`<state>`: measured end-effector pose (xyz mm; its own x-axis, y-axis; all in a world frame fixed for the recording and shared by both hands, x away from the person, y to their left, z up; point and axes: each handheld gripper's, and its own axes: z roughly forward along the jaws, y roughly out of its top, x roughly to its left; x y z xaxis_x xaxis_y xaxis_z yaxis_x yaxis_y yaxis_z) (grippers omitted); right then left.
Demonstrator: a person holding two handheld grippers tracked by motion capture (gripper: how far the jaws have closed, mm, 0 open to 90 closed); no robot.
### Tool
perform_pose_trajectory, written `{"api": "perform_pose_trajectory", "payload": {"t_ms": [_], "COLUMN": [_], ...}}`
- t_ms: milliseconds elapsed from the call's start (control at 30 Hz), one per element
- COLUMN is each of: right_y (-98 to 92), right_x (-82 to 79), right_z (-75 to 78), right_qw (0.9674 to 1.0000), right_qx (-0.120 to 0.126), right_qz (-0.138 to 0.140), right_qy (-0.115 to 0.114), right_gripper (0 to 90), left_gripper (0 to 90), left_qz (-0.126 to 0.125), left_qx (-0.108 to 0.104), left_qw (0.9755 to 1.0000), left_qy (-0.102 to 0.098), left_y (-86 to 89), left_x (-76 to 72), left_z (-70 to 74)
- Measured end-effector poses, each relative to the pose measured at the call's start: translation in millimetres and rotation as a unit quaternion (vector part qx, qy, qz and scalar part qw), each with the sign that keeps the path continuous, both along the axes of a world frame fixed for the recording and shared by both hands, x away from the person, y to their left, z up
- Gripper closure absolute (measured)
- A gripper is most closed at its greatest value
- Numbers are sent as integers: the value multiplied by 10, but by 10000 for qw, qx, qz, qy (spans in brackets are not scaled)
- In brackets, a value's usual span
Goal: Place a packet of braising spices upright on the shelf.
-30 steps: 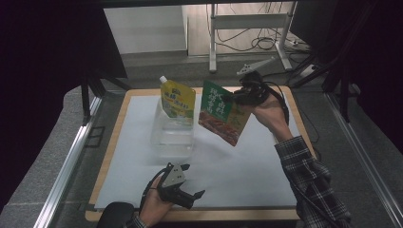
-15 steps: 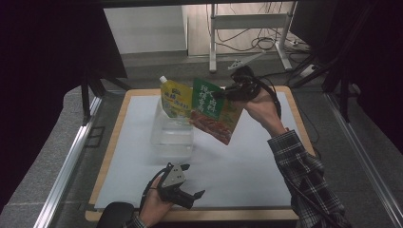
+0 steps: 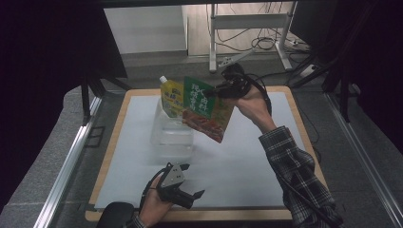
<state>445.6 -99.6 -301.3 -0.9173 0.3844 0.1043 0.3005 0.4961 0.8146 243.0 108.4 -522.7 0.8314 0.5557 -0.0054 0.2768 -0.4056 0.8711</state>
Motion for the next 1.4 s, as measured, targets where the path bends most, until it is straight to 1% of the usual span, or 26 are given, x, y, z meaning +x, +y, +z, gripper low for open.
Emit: {"api": "perform_pose_trajectory", "payload": {"t_ms": [200, 267, 367, 500, 567, 600, 633, 833, 900, 933, 1133, 1167, 1267, 1333, 1400], "right_y": [108, 177, 222, 340, 365, 417, 417, 561, 631, 631, 768, 819, 865, 950, 997], "right_x": [33, 51, 67, 116, 126, 145, 145, 204, 227, 227, 268, 282, 293, 320, 333], "right_z": [10, 13, 12, 8, 6, 1, 1, -13, -20, -20, -40, -53, -70, -110, -128], "right_qw": [10000, 9999, 9998, 9997, 9997, 9997, 9997, 9996, 9995, 9995, 9993, 9993, 9993, 9990, 9990], "right_qx": [14, 22, 34, 28, 31, 33, 33, 76, 62, 62, 46, 38, 10, -57, -24], "right_qz": [80, 108, 124, 188, 201, 203, 203, 239, 258, 258, 330, 341, 350, 402, 423], "right_qy": [-54, -109, -120, -165, -158, -158, -158, -161, -164, -164, -163, -154, -158, -170, -131], "right_gripper": [891, 891, 891, 891, 891, 891, 891, 891, 891, 891, 891, 891, 891, 891, 891], "left_gripper": [6, 6, 6, 5, 5, 5, 5, 5, 5, 5, 5, 5, 5, 5, 5], "left_qz": [5, 3, -24, -57, -68, -73, -72, -94, -106, -111, -150, -155, -163, -173, -180], "left_qx": [-16, -22, -41, -64, -66, -65, -65, -62, -69, -68, -50, -54, -63, -47, -45], "left_qw": [10000, 10000, 10000, 10000, 10000, 10000, 10000, 9999, 9999, 9999, 9999, 9999, 9998, 9998, 9998], "left_qy": [-8, -9, -10, -15, -17, -18, -21, -24, -26, -33, -50, -48, -50, -59, -59], "left_y": [8, 9, 9, 4, 0, 0, -2, -1, -3, -5, -13, -14, -17, -19, -20], "left_x": [0, -1, -5, -11, -13, -14, -14, -16, -18, -19, -27, -28, -31, -32, -32], "left_z": [5, 6, 9, 11, 11, 11, 10, 12, 12, 12, 13, 13, 13, 14, 14]}}
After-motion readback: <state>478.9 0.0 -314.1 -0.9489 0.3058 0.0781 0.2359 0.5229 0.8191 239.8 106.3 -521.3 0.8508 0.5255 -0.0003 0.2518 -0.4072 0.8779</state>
